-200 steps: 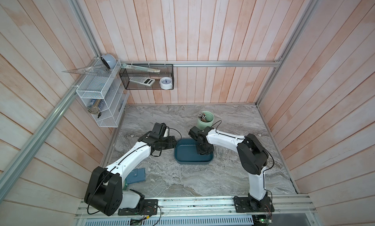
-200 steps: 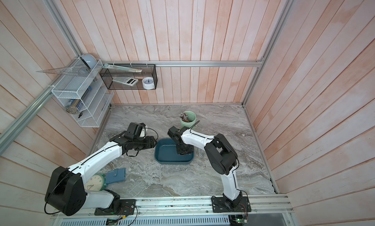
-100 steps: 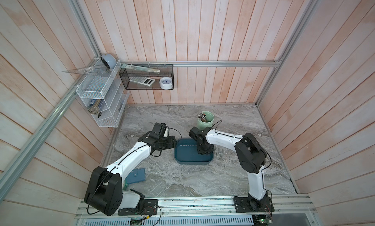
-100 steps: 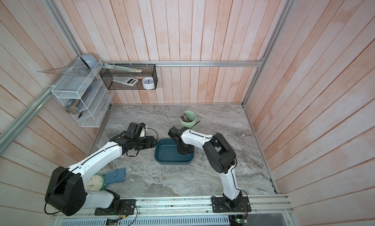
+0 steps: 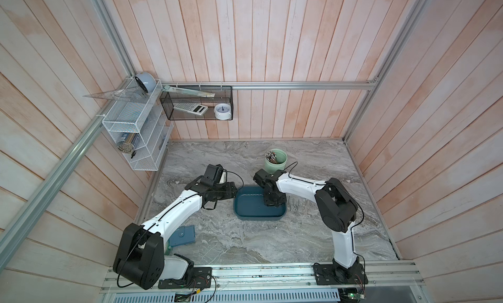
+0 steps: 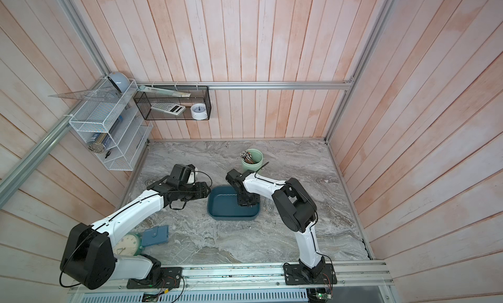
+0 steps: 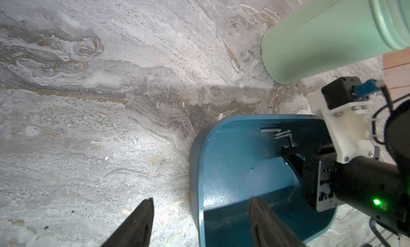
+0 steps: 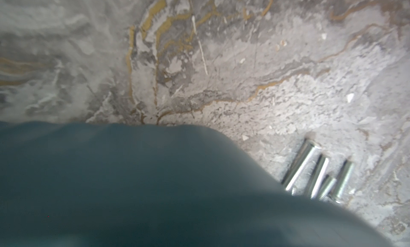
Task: Take out the screws from the storage box
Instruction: Pick up the screw from the storage box.
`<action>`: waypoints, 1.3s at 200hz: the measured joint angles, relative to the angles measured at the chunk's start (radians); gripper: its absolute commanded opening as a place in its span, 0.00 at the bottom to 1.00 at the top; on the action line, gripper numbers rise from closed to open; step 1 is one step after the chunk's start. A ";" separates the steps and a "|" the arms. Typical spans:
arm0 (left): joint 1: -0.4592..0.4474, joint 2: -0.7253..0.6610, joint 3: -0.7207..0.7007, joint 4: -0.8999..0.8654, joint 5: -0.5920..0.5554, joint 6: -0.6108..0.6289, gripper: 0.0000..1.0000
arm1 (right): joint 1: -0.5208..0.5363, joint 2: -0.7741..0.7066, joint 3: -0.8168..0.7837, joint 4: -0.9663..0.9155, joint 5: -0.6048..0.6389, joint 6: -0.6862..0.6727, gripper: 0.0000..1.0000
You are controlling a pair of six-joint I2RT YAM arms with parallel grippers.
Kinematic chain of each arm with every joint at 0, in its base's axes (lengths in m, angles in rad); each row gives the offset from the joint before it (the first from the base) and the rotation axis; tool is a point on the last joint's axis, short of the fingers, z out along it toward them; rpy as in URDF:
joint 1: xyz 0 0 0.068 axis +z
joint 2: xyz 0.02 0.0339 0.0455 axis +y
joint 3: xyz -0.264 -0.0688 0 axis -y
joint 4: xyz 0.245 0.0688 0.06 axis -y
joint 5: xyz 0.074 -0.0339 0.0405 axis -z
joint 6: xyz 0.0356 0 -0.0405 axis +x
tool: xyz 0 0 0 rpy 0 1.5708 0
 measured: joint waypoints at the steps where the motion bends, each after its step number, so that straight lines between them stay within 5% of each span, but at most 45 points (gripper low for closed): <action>1: 0.000 0.000 0.000 0.000 0.000 0.000 0.73 | 0.000 0.000 0.000 0.000 0.000 0.000 0.13; 58: 0.000 0.000 0.000 0.000 0.000 0.000 0.73 | -0.018 0.000 0.000 0.026 -0.023 0.003 0.19; 145: 0.000 0.000 0.000 0.000 0.000 0.000 0.73 | -0.023 -0.002 0.002 0.050 -0.052 0.000 0.07; 260: 0.000 0.000 0.000 0.000 -0.003 0.000 0.73 | -0.022 -0.126 -0.055 0.075 -0.060 -0.024 0.06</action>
